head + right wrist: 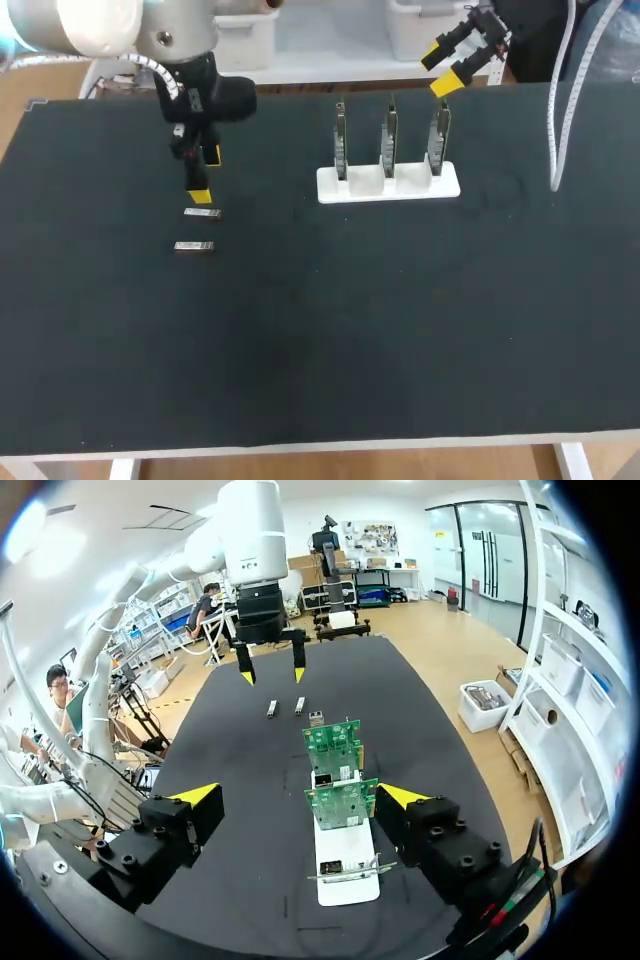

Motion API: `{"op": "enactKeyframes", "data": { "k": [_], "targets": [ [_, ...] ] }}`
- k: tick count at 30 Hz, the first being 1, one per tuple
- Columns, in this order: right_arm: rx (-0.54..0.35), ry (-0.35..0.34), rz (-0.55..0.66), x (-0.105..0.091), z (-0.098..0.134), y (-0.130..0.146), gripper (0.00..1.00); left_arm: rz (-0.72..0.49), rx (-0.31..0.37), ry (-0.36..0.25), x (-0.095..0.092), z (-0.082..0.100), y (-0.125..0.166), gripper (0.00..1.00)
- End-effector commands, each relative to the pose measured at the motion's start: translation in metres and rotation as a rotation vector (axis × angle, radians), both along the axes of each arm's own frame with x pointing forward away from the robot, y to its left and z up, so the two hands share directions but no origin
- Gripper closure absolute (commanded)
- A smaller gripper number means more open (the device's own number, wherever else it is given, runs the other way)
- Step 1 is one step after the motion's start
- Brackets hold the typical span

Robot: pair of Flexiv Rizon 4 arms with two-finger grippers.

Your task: Pick up the optical module with the left hand, and insert it into the network port with the right hand.

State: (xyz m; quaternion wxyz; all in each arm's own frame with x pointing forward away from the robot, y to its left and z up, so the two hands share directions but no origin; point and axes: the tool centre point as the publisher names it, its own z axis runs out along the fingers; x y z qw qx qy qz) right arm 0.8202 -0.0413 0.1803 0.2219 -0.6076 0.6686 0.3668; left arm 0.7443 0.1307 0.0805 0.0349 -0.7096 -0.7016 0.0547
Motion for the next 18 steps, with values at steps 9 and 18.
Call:
{"op": "enactKeyframes", "data": {
  "k": [9,18],
  "targets": [
    [0.025,0.114,0.131,0.008,0.001,0.000,0.00,0.018,-0.010,-0.016,0.007,0.003,-0.001,0.00],
    [0.025,0.114,0.131,0.008,0.001,0.000,0.00,-0.063,0.014,-0.022,0.006,0.001,-0.015,0.00]
  ]
}}
